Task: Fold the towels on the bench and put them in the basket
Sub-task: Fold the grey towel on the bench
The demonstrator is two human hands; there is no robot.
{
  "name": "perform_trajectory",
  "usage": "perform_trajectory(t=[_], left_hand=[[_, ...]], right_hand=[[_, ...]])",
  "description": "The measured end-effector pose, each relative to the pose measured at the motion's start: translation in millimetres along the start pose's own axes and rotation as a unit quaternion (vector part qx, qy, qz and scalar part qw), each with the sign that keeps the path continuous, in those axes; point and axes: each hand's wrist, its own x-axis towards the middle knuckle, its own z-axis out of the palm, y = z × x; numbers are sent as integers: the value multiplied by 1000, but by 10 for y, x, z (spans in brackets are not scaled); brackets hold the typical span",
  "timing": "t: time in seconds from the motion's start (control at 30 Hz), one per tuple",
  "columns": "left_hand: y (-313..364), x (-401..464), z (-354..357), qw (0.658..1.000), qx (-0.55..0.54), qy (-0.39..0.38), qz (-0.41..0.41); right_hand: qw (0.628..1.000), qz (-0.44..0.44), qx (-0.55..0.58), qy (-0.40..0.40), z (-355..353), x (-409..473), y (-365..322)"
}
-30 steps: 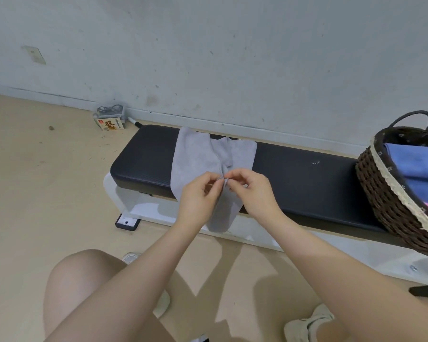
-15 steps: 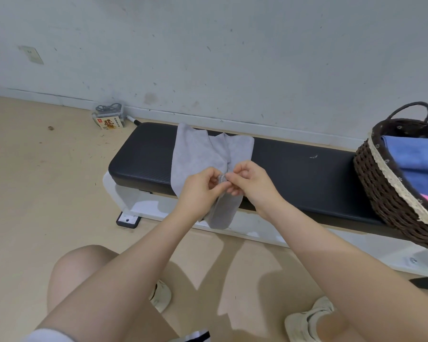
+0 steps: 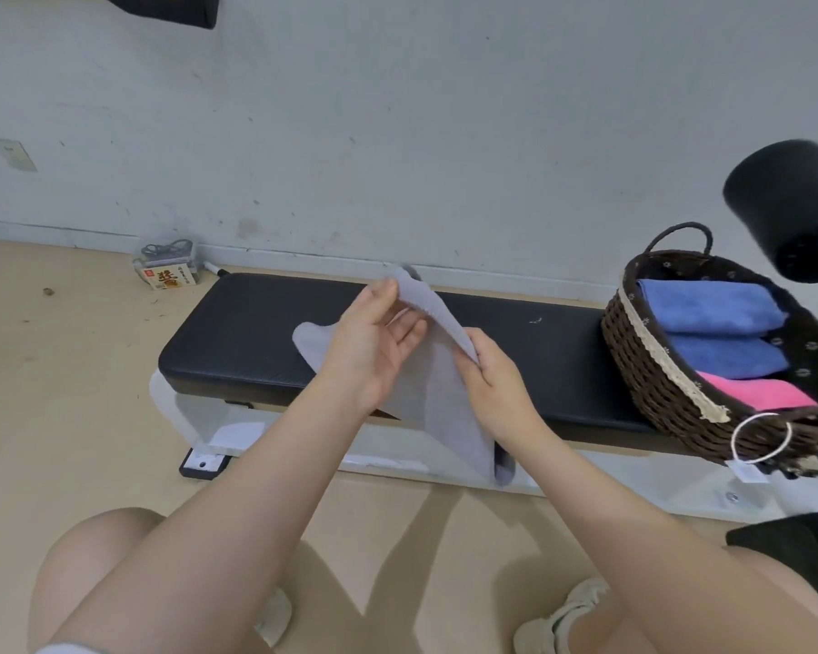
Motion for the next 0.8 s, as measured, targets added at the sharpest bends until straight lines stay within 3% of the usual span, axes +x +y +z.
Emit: perform_trajectory(t=[0.1,0.2,0.27,0.47,0.63,0.8], left_hand=[[76,-20,147,993,-111,-21,-18],[135,-50,317,985,-173,-4,-11],[178,-90,454,976,-215,13,2],[156,-244,691,978,-208,3,13],[181,-356,758,973,-228,-19,25],[319,-375,766,966,-251,-27,53]], right_hand=[[1000,25,-9,-15,-179,-86,-34],[997,77,5,22,-379,-96,-44],[991,116,-48,54,-542,-78,-30],[952,129,-244,134,-920,-160,-74],[911,110,-353,180,-1159,-258,-334],[872,154,-414,212,-1342,-363,-318]])
